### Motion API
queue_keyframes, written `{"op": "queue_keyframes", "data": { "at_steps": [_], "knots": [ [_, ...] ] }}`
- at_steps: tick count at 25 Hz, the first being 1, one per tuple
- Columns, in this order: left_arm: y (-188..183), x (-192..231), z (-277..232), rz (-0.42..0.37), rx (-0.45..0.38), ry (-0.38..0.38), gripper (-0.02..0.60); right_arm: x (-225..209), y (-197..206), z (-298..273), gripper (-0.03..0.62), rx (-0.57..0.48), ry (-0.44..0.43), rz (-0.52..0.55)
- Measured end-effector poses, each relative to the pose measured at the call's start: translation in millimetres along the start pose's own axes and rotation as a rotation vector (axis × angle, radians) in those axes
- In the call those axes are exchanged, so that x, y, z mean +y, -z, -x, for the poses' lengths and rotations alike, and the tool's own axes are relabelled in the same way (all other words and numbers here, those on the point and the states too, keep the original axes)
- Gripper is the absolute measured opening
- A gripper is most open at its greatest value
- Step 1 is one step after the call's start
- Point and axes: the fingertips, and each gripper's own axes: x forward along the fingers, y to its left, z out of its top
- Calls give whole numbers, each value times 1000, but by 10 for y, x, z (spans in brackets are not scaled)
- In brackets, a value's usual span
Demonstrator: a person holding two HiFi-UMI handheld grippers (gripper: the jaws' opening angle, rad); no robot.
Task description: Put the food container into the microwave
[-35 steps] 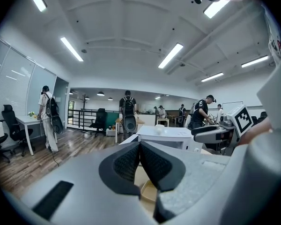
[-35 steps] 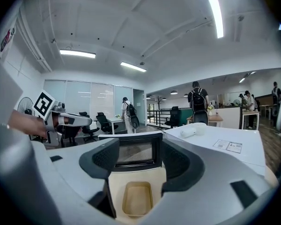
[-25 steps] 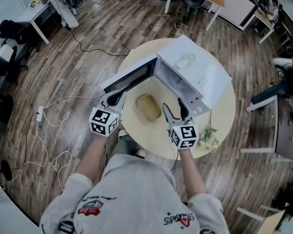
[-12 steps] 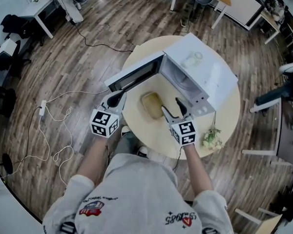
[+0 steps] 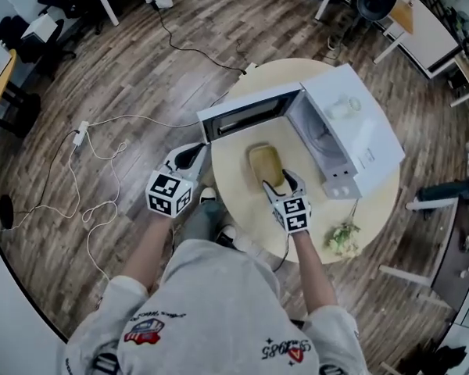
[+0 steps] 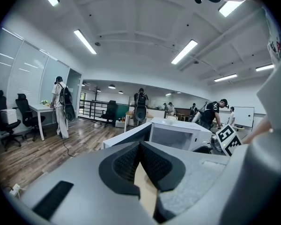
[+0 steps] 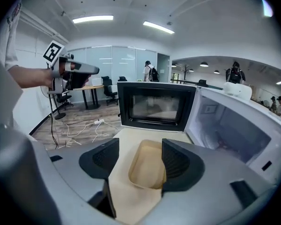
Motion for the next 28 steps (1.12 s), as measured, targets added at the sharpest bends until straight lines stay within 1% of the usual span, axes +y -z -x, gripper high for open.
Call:
{"op": "queue_keyframes", "data": {
  "at_steps": [4,10,12,13,16,19,21,24,28],
  "knots": [
    [114,149,176,19,7,-54,5,175,270,-275,271,89,-60,53],
    [271,429,563,48,11,-157,5,393,723,-612,263,242,-136,68],
    [327,507,675,61,14,-183,5,462,848,-672,221,304,-163,69],
    [350,536,726,70,14,-194,5,486,870,-703,213,320,-171,80],
    [386,599,881,92,10,-220,5,525,921,-781,212,358,-170,135],
    [386,638,1015,102,8,-232,5,585,1019,-769,204,412,-167,162],
    [389,643,1051,108,2,-235,5,601,1059,-760,176,428,-169,173],
    [420,647,1080,113,1,-241,5,591,1128,-786,154,447,-163,197],
    [445,643,1138,116,-1,-251,5,569,1156,-820,94,454,-147,216]
  ]
}}
